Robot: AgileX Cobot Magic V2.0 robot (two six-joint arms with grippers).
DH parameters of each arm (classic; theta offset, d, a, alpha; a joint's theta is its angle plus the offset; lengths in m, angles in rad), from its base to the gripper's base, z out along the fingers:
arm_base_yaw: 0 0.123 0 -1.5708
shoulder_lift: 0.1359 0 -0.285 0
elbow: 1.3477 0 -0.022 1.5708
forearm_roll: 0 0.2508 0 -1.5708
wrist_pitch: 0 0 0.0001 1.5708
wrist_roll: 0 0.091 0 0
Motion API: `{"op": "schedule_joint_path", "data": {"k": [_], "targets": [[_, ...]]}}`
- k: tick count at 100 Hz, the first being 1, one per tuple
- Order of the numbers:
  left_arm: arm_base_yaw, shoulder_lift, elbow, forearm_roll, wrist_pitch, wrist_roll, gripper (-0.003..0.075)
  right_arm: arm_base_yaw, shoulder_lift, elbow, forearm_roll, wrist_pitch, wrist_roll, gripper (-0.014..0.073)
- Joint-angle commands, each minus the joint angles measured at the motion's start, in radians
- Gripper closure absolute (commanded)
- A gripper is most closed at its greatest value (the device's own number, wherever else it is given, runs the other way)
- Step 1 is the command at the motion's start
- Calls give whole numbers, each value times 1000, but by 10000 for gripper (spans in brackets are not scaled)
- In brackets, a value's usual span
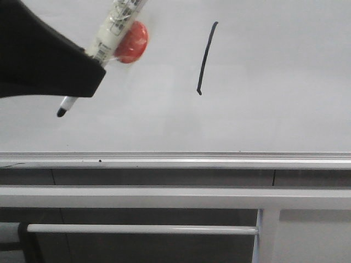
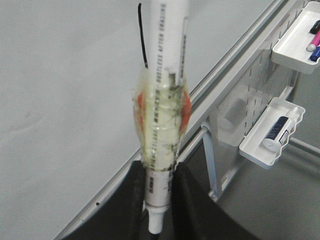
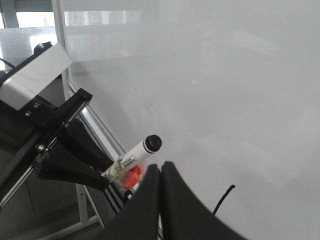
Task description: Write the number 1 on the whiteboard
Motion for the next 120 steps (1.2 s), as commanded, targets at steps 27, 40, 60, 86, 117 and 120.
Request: {"op": "schedule_joint_path", "data": {"k": [27,40,60,86,117,120], "targets": [[-346,-37,94,381,495,-642,741,-4,-74,59,-2,-60,-8,655],[-501,-14,115,381,776,-730,741,-4,-75,60,-2,-54,-8,656],[-534,29,145,394,810,-886,741,-4,-75,60,-2,-58,-8,656],[-457,122,160,453,810,-1044,741,-4,-73,60,-2,-55,-8,656],[-381,213,160,520,810,-1190,741,-4,-73,62,-2,-49,-8,657],[-376,225,160,522,810,-1206,741,-4,-73,62,-2,-46,-8,657]]}}
